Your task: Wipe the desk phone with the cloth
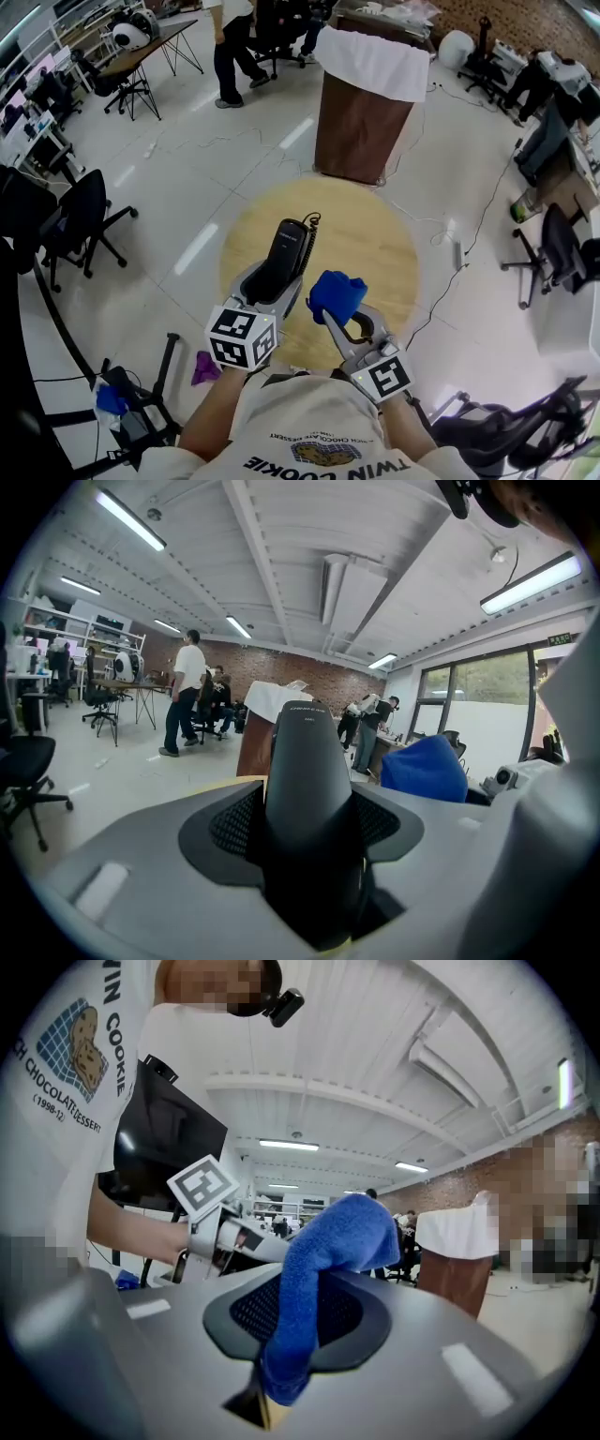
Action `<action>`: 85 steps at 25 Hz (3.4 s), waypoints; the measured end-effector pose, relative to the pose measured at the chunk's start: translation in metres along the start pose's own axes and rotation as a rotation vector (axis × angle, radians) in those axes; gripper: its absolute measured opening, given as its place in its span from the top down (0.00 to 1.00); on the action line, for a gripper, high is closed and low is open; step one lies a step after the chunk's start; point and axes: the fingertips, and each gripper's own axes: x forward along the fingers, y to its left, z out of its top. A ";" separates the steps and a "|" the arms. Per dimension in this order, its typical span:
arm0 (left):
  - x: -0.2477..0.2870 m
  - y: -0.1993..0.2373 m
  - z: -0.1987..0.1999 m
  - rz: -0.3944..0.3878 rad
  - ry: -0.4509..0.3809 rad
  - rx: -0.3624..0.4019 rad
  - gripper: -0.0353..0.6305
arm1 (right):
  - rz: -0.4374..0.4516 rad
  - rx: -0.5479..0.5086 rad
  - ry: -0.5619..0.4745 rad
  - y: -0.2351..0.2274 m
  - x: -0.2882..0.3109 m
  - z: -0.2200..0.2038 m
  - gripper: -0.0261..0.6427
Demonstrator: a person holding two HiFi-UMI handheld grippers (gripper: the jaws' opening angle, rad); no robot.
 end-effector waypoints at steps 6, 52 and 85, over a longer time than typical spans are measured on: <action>0.018 0.007 -0.052 0.023 0.086 -0.019 0.55 | -0.074 -0.009 0.039 -0.022 -0.009 -0.005 0.86; 0.097 0.043 -0.192 0.158 0.480 0.093 0.50 | -0.137 0.054 0.168 -0.033 -0.027 -0.045 0.86; -0.033 -0.061 -0.027 -0.006 -0.110 0.068 0.86 | -0.120 0.049 0.152 -0.003 -0.036 0.000 0.86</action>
